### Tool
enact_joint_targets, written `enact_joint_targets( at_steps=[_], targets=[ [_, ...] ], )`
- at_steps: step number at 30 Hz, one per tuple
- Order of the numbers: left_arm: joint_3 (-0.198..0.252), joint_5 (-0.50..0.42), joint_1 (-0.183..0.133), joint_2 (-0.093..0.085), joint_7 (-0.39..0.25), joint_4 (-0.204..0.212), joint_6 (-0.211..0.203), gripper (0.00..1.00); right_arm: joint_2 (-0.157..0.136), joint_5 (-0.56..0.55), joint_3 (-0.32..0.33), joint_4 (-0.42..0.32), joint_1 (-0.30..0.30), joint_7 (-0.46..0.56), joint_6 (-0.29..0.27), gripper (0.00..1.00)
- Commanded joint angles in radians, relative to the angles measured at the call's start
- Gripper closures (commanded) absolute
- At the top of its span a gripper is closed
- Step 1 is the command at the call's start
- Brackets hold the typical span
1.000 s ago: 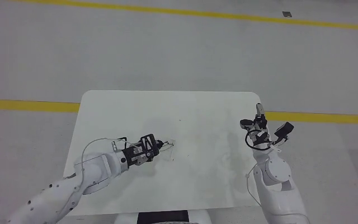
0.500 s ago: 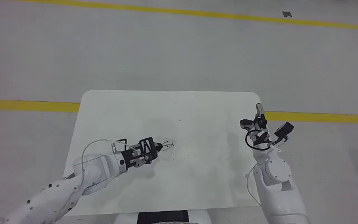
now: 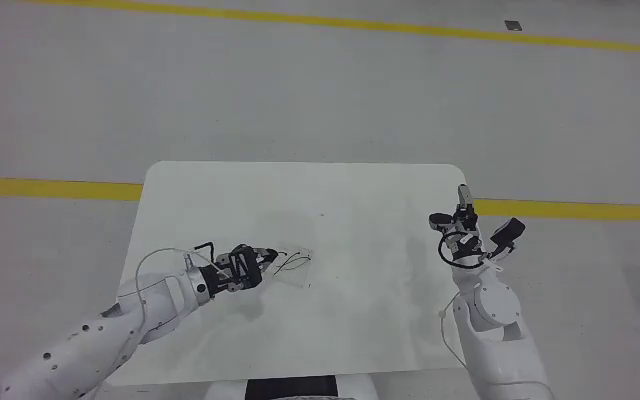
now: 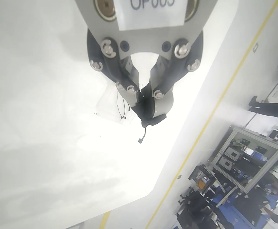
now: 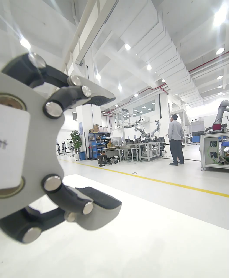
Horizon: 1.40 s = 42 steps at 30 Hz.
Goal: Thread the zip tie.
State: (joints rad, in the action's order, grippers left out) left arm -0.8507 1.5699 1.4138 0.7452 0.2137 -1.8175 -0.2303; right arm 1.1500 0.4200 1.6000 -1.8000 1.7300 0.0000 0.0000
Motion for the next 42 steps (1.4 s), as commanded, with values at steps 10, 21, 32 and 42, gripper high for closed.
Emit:
enact_joint_targets(
  at_steps=[10,21,32,42],
  targets=[
    [0.023,0.0,-0.018,-0.058,0.036,-0.043,0.068,1.0,0.0,0.0,0.0,0.0,0.0,0.0,0.0,0.0],
    [0.023,0.0,-0.018,-0.058,0.036,-0.043,0.068,1.0,0.0,0.0,0.0,0.0,0.0,0.0,0.0,0.0],
    [0.023,0.0,-0.018,-0.058,0.036,-0.043,0.068,1.0,-0.007,-0.231,-0.105,-0.043,0.002,0.204,0.04,0.0],
    [0.023,0.0,-0.018,-0.058,0.036,-0.043,0.068,1.0,-0.009,-0.361,-0.223,-0.07,-0.04,0.39,0.162,0.0]
  ],
)
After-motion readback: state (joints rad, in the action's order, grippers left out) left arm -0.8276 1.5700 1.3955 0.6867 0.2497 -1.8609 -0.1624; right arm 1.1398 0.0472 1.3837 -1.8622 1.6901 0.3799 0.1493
